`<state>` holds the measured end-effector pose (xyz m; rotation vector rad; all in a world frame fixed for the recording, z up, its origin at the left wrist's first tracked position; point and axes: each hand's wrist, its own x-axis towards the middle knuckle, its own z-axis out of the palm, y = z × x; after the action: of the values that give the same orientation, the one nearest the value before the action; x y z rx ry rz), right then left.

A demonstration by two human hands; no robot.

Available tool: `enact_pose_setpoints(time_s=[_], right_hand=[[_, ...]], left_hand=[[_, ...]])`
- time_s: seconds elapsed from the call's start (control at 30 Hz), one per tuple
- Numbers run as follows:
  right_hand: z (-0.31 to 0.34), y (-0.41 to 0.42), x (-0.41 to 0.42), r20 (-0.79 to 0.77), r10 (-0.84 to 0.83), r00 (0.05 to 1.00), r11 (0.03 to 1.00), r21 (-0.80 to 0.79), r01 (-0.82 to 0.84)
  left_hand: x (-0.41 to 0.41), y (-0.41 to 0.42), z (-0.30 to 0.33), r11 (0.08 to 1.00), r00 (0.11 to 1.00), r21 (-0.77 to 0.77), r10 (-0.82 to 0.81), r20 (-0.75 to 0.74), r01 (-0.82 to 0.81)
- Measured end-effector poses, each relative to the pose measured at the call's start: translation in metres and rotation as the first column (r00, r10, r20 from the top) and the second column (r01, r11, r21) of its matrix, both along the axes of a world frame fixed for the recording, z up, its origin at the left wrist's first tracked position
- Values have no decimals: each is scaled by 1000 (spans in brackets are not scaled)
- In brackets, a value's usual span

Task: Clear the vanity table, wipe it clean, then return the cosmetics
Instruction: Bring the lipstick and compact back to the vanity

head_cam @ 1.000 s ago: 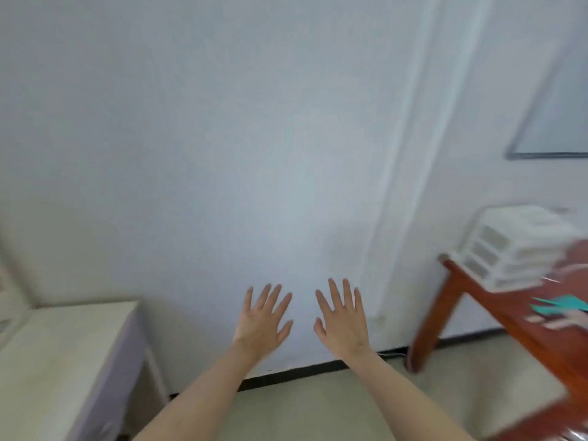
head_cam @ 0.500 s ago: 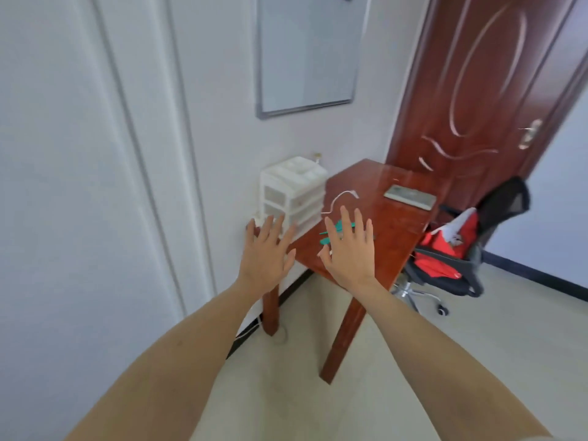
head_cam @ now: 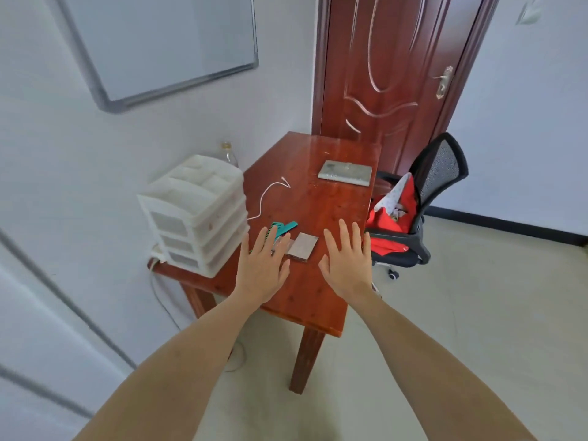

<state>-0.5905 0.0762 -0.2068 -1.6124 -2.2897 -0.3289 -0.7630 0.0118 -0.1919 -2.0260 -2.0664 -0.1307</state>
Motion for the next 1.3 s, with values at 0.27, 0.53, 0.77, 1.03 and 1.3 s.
enact_pose_setpoints(time_s=[0.27, 0.53, 0.77, 1.03, 1.3], right_hand=[[-45, 115, -19, 106, 156, 982, 980, -142, -141], [-82, 206, -26, 264, 530, 806, 815, -421, -398], [-109, 228, -49, 311, 704, 639, 679, -558, -477], [-128, 226, -51, 288, 705, 648, 653, -619, -436], [-125, 237, -62, 342, 738, 582, 658, -556, -507]], left_hand=[[-8, 98, -59, 982, 988, -106, 153, -9, -153], [-2, 136, -108, 861, 915, -343, 404, 13, -375], [-8, 144, -126, 732, 812, -444, 583, 18, -516], [-10, 161, -139, 776, 839, -442, 536, 90, -449], [-15, 167, -145, 721, 758, -536, 618, 209, -440]])
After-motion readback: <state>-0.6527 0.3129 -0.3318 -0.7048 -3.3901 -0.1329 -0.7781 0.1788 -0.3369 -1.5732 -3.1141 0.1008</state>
